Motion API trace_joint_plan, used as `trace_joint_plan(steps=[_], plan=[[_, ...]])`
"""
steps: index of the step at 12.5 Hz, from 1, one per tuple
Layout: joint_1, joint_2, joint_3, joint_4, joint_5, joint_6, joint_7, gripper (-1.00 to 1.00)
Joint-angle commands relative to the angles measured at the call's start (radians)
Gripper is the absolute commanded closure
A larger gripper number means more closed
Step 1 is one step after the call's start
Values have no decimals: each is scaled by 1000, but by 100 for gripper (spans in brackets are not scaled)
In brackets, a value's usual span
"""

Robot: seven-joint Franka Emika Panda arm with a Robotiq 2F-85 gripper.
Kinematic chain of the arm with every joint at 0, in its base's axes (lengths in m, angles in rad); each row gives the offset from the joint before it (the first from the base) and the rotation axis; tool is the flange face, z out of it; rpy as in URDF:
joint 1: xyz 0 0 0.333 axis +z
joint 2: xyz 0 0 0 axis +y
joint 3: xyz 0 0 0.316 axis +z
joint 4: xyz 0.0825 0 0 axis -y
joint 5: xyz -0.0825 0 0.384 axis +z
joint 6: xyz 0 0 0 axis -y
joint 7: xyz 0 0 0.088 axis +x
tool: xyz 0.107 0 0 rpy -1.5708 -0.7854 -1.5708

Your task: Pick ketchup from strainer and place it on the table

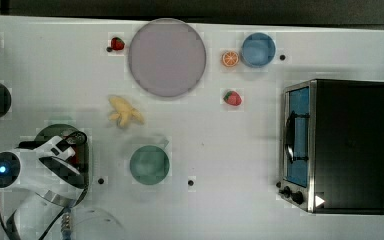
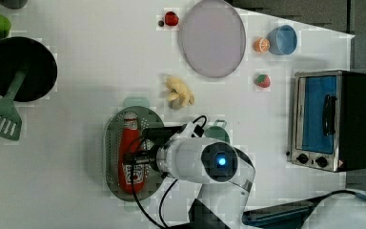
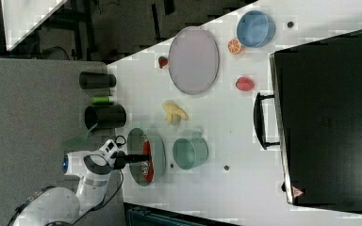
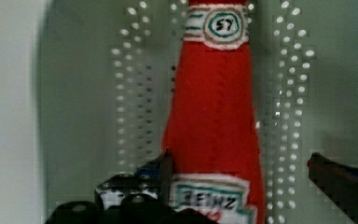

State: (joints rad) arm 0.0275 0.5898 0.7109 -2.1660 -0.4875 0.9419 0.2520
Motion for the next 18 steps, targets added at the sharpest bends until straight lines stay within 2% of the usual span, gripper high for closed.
trace_joint_plan(steps=[1,2,3,6,7,9,12,15,18], plan=[[21,22,-15,34,-33,81,148,-100],[28,39,-17,38,-32,90,157,-100],[33,47,-24,41,-34,86,157,-91],[46,44,-36,43,-48,86,156,-20],[43,31,-31,42,-47,81,156,-13],[18,-20,4,30,-22,75,156,-13],[-74,-124,138,25,171,32,143,-13],[-175,-197,264,86,349,-154,49,-13],[-245,-227,304,204,394,-372,-88,-13]])
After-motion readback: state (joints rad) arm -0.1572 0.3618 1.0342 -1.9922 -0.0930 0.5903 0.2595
